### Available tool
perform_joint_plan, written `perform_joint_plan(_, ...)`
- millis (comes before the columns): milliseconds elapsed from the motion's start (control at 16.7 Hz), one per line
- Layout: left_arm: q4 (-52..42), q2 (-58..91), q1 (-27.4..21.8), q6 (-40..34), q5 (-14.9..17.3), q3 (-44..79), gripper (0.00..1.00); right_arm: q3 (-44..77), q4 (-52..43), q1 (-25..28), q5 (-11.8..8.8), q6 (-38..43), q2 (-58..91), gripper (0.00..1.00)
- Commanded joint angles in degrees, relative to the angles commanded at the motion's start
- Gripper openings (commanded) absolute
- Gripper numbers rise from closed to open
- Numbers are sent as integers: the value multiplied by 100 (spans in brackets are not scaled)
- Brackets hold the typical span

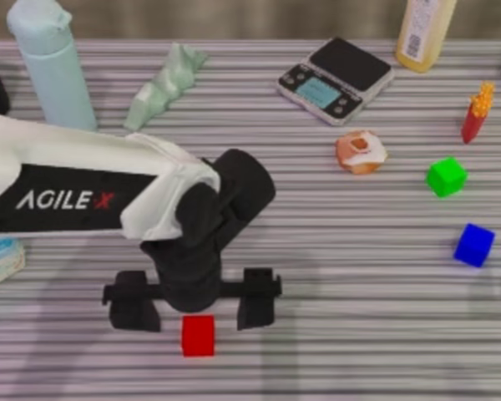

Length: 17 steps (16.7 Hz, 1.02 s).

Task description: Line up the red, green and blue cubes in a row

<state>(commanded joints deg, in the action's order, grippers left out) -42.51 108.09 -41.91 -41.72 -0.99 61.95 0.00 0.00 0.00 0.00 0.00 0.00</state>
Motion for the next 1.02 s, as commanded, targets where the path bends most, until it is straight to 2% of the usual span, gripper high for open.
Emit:
perform_joint_plan(360,-99,-41,4,-4,-3,78,100,0,0,0,0,0,0,100)
perform_joint_plan(720,-1379,-561,73,-48,-6,761,100,0,0,0,0,0,0,100)
perform_joint_plan(1020,-1537,-659,61,-42,-4,860,100,0,0,0,0,0,0,100)
